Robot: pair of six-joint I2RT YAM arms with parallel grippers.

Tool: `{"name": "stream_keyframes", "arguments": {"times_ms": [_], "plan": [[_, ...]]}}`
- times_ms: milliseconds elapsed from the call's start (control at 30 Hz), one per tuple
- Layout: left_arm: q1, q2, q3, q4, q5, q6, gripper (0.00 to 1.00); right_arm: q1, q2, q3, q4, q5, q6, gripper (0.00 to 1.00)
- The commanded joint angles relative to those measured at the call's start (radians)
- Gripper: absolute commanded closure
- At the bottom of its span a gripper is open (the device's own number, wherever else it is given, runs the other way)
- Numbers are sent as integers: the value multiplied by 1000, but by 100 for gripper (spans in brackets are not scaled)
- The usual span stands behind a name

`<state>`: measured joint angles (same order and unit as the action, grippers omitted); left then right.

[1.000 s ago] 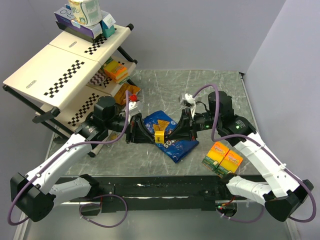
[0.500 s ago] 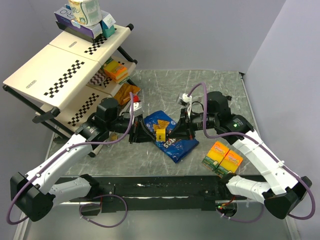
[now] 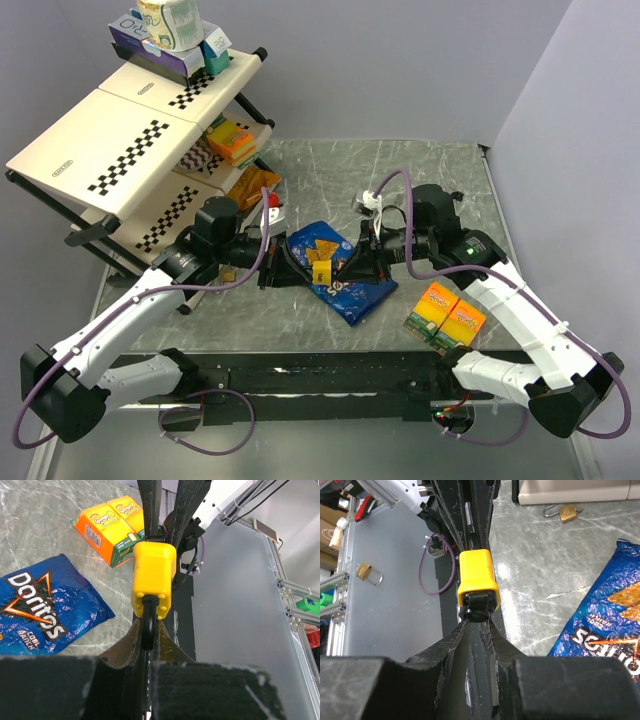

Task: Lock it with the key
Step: Adjust the lock.

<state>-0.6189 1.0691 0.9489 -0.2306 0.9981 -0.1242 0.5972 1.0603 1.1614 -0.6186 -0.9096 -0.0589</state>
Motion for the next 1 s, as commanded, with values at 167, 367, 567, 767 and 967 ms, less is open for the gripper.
{"name": "stream_keyframes", "arguments": {"times_ms": [167,367,567,767,967], "plan": [[-12,-12,42,80,23,21,99,30,-25,43,49,-71,1,72],[-27,-12,53,106,70,-2,99,30,0,17,94,-58,8,72],[-87,-18,59,94,68,5,99,30,27,6,158,-69,39,73],[-104,-15,42,163,137,-74,99,32,49,9,180,-84,24,73],[-117,-8,33,251,203,-160,99,38,61,4,175,-80,-30,74]]}}
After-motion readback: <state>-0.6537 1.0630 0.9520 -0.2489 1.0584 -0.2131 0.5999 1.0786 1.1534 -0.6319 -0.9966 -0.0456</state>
